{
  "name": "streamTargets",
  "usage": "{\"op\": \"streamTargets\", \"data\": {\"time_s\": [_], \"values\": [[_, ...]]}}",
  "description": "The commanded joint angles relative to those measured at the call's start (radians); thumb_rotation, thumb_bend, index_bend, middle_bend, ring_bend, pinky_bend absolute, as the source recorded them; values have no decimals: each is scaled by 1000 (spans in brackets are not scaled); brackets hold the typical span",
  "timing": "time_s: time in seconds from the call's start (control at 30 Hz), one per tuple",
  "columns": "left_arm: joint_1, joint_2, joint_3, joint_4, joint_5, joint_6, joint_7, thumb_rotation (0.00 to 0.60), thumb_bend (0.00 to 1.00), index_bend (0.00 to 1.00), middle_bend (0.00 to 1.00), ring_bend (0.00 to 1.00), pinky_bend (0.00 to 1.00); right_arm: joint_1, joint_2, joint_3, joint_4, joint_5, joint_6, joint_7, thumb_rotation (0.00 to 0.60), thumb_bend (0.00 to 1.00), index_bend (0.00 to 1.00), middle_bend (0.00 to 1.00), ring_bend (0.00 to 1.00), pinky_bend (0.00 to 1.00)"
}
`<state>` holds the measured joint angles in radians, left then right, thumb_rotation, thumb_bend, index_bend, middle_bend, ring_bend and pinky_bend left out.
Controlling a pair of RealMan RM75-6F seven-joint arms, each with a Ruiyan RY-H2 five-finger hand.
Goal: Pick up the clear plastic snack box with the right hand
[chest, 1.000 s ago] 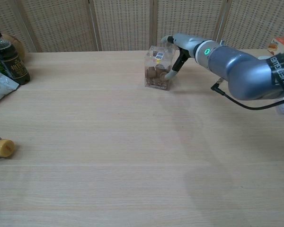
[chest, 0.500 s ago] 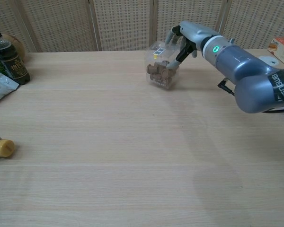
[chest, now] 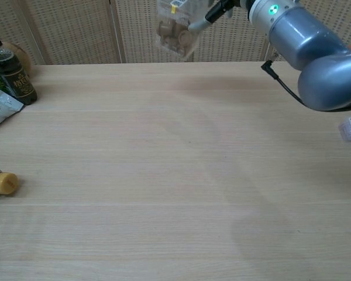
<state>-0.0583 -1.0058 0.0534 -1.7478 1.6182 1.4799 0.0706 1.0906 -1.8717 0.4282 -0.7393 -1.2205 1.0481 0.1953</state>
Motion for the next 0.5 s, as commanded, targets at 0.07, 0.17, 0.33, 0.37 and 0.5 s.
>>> {"op": "streamTargets", "data": {"time_s": [0.07,0.17,0.33,0.37,0.5], "values": [[-2,0,3,-2,6,-5,-2,600,0,0,0,0,0,-60,250,103,-452,69,105,-260,600,0,526,759,685,695],[-5,-1,5,-5,10,-9,-1,600,0,0,0,0,0,-76,320,134,-597,106,120,-347,600,0,525,759,685,695],[-8,-5,9,-8,17,-15,6,600,0,0,0,0,0,-89,395,167,-749,150,142,-437,600,0,524,759,685,695],[-8,-6,10,-9,18,-18,8,600,0,0,0,0,0,-91,407,172,-773,157,148,-452,600,0,523,759,685,695],[-9,-8,13,-11,22,-21,13,600,0,0,0,0,0,-96,439,182,-828,177,160,-482,600,0,522,757,685,694]]}}
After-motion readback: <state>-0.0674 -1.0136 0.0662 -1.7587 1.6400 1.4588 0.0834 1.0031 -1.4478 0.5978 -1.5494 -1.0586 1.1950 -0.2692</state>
